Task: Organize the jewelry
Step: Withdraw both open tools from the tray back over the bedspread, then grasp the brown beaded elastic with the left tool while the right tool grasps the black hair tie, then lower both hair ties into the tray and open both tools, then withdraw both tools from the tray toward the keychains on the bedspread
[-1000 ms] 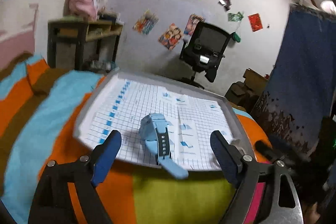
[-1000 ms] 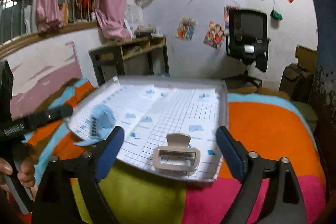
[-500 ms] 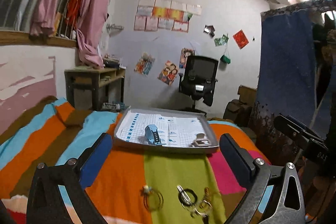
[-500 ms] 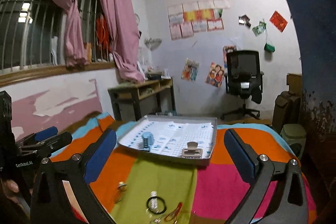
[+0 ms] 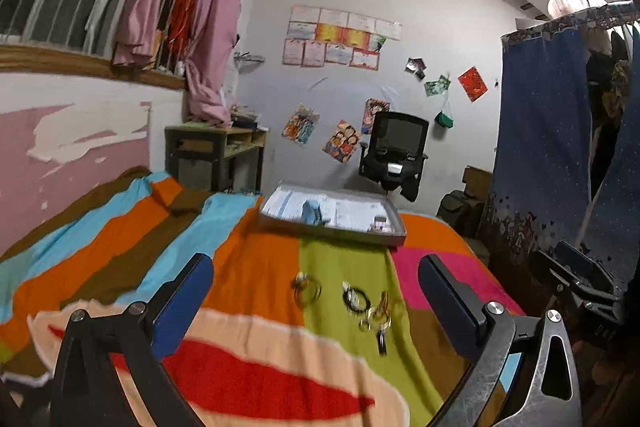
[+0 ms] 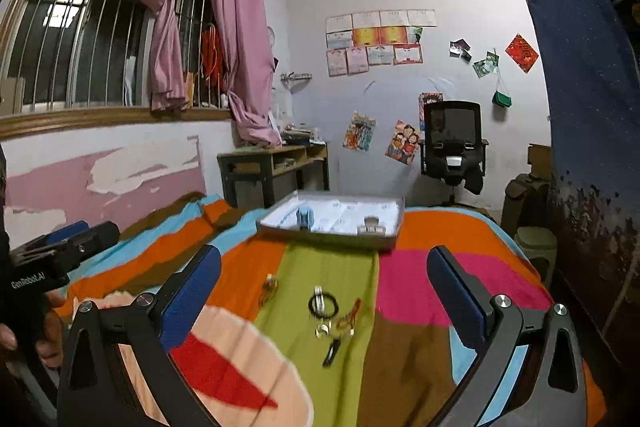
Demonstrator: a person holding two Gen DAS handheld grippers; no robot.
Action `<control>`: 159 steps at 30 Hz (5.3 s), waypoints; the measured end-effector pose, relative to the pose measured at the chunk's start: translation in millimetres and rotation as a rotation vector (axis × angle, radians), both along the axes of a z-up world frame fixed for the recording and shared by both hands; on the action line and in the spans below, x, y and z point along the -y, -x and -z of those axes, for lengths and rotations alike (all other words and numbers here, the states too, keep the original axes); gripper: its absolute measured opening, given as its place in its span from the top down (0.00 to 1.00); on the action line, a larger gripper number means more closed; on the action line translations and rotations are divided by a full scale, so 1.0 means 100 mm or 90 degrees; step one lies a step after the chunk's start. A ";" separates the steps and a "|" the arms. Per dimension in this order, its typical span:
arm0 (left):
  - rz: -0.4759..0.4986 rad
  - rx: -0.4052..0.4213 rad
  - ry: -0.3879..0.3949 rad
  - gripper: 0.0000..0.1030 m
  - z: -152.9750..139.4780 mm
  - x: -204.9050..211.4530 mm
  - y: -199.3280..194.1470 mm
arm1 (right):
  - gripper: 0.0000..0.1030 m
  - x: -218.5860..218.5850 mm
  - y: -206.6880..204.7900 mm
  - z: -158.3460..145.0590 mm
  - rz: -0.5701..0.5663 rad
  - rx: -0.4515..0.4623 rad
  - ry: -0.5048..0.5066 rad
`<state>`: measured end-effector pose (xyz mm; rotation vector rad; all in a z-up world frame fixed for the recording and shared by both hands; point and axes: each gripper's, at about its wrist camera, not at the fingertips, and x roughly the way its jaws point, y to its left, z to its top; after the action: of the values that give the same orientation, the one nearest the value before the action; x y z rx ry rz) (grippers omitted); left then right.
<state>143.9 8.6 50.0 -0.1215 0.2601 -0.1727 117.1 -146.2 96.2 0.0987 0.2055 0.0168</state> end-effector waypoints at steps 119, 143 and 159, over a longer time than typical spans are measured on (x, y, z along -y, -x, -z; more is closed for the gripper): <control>0.186 -0.257 0.018 0.95 0.72 1.52 -4.58 | 0.92 1.03 -4.44 0.96 -0.010 -0.297 0.024; 0.059 0.018 0.017 0.00 -0.56 0.72 -2.29 | 0.07 0.91 -2.07 -0.53 0.001 0.010 -0.002; 0.027 0.053 -0.008 0.00 -0.38 0.28 -0.35 | 0.03 0.44 -0.09 -0.39 0.020 0.043 -0.009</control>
<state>178.9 -19.7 88.0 -0.0966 0.1810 -0.2186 125.7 -190.5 135.4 0.1146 0.1355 -0.0102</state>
